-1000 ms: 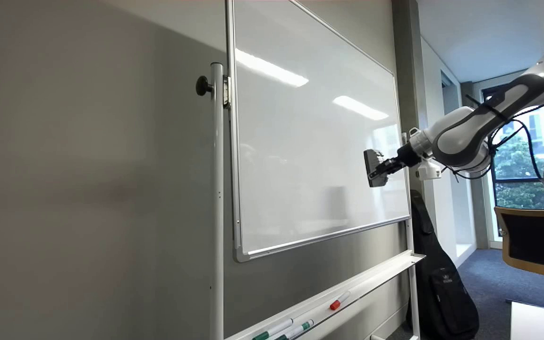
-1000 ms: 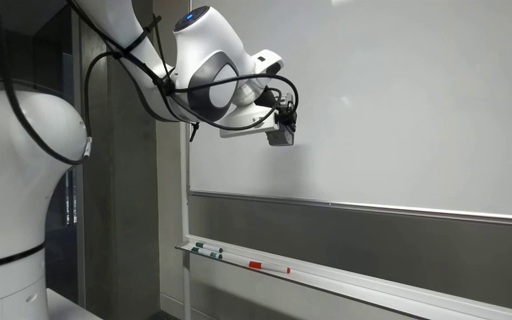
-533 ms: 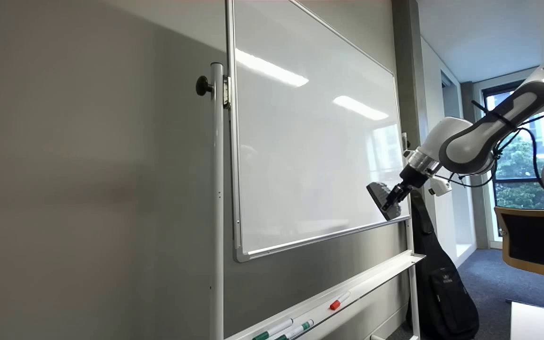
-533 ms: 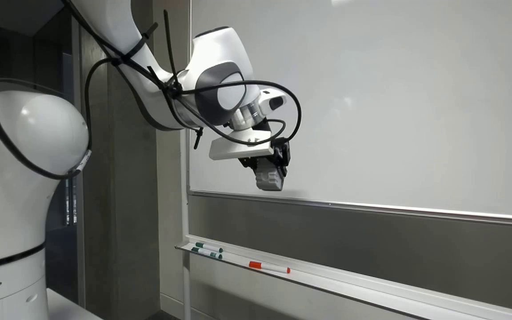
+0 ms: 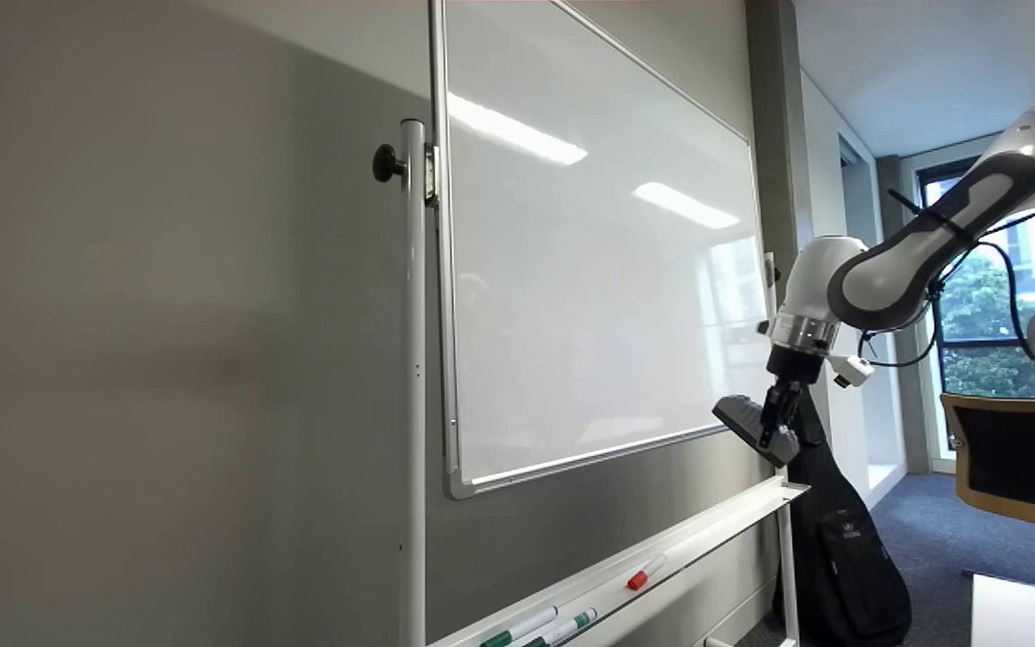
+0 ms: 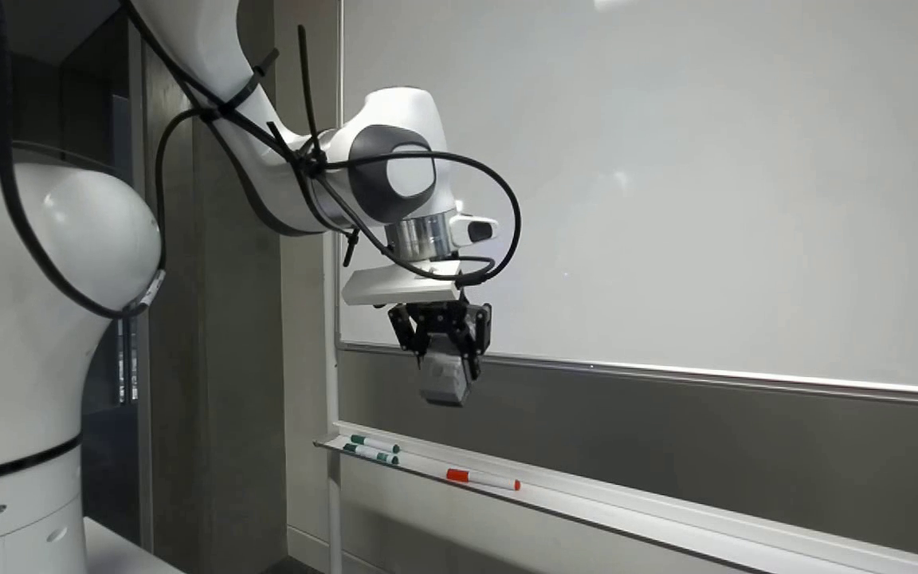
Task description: Wipe the white board with the grey eraser
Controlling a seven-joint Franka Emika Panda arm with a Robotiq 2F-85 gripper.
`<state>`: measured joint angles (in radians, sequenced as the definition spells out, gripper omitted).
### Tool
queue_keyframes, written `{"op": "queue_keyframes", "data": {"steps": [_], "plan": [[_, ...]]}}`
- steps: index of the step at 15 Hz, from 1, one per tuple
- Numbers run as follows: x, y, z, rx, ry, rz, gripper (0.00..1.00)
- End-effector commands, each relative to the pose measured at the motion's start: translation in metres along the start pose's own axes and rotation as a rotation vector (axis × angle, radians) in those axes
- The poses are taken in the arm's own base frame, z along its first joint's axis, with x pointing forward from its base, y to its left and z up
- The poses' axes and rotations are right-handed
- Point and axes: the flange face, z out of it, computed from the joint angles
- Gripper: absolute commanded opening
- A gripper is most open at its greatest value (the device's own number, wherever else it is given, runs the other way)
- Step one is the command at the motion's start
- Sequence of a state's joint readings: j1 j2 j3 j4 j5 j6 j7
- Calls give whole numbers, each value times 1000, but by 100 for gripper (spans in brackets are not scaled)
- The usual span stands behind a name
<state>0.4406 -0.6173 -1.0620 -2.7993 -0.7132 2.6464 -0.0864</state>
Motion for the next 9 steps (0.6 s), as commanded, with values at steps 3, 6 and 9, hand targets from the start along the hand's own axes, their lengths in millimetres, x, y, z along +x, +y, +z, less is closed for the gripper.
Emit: {"op": "queue_keyframes", "data": {"steps": [3,6,9], "plan": [[4,-20,17,20,-177,64,38],[17,-32,19,22,-237,97,38],[33,-38,10,-40,-182,83,38]]}}
